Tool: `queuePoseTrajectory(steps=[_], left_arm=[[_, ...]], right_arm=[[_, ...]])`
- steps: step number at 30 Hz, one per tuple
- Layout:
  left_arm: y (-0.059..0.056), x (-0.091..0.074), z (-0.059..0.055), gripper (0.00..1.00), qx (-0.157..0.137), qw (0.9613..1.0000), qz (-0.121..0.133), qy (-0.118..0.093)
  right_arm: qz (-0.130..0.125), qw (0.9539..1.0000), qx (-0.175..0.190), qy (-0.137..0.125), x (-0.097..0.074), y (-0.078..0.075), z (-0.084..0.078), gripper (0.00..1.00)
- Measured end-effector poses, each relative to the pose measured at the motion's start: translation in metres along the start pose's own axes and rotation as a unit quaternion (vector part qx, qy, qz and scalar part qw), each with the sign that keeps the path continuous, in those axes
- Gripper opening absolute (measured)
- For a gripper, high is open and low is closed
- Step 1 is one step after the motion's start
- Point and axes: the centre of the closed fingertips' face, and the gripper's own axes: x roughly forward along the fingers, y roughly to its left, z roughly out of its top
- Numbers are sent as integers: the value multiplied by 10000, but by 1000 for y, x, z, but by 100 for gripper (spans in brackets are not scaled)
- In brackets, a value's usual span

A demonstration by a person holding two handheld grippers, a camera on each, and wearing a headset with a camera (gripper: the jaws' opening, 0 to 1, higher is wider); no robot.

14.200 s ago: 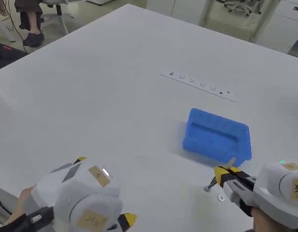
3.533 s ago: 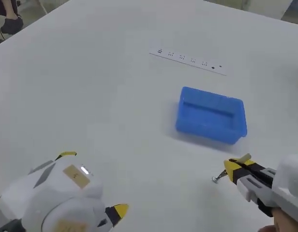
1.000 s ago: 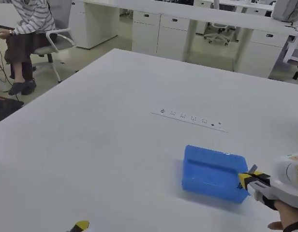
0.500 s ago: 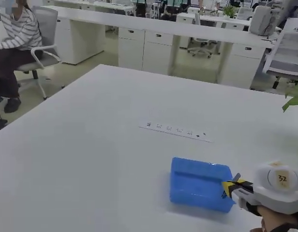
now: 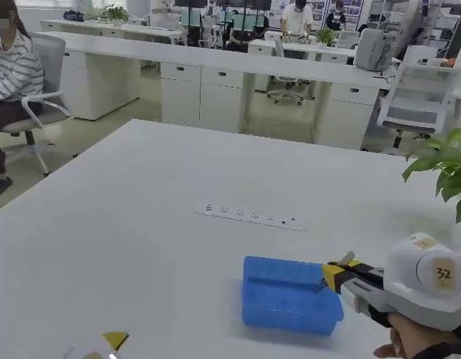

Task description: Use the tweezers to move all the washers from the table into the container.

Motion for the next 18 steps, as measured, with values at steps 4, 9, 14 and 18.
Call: queuePoseTrajectory(steps=[4, 9, 14, 18], left_arm=[[-5, 3, 27, 72, -207, 9987, -362, -286], [-18, 4, 55, 63, -132, 9940, -986, -464], [-31, 4, 86, 54, -21, 9859, -1464, -811], [-45, 2, 101, 46, -23, 9769, -1950, -871]], right_arm=[[390, 9992, 15, -27, -14, 21, 1, 2], [897, 9957, 194, 117, -30, 47, -5, 2], [1395, 9900, 139, 151, -45, 77, -4, 2], [1864, 9823, 25, 180, -58, 98, -2, 2]])
